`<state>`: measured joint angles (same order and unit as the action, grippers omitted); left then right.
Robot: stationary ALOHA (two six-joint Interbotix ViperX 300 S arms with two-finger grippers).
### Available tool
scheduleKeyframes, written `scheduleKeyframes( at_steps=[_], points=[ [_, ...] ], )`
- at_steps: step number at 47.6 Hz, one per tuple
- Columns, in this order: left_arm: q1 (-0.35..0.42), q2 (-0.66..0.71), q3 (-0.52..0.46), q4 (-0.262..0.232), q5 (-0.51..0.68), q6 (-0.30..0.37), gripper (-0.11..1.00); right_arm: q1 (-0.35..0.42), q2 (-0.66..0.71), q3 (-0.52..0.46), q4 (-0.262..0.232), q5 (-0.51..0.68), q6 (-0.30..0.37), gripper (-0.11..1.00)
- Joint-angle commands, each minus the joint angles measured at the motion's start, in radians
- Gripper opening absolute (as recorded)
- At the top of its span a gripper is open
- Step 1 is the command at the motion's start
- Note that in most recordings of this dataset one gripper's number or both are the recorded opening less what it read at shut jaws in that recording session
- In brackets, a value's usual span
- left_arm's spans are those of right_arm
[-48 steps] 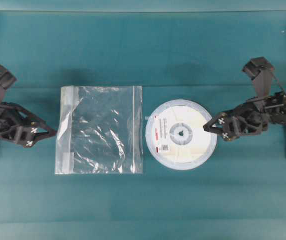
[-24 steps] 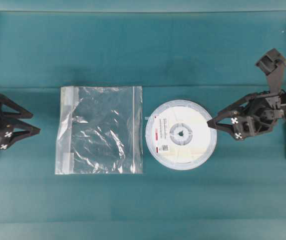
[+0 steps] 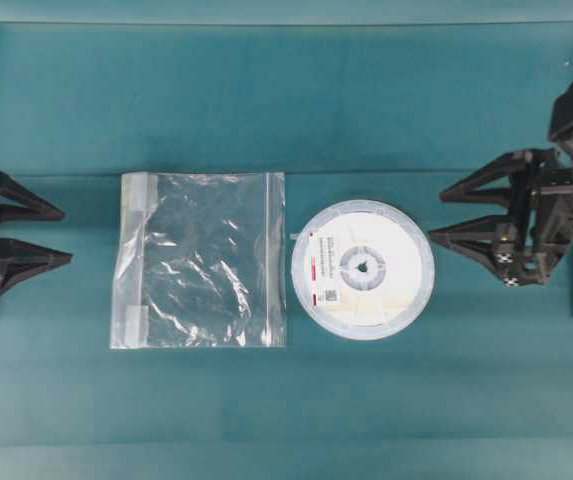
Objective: Take out the reel from the clear zip bag.
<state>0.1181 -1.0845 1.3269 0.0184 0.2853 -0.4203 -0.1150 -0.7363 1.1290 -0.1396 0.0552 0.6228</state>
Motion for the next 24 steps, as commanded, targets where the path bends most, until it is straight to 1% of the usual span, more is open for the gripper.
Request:
scheduleKeyframes(
  at_steps=[1,6,11,18,24],
  points=[
    [-0.002,-0.005,-0.031,0.002,-0.003,0.023,0.92,0.005,-0.029,-0.017,-0.052,-0.003,-0.017,0.92],
    [-0.002,-0.028,-0.043,0.002,-0.005,0.078,0.92,0.015,-0.071,-0.018,-0.138,-0.002,-0.015,0.92],
    [-0.002,-0.051,-0.060,0.002,-0.005,0.133,0.92,0.021,-0.101,-0.018,-0.195,-0.003,-0.014,0.92],
    [-0.002,-0.083,-0.087,0.002,-0.005,0.190,0.92,0.023,-0.133,-0.018,-0.238,-0.003,-0.014,0.92],
    [-0.002,-0.091,-0.100,0.002,-0.003,0.212,0.92,0.034,-0.153,-0.018,-0.249,-0.003,-0.015,0.92]
  ],
)
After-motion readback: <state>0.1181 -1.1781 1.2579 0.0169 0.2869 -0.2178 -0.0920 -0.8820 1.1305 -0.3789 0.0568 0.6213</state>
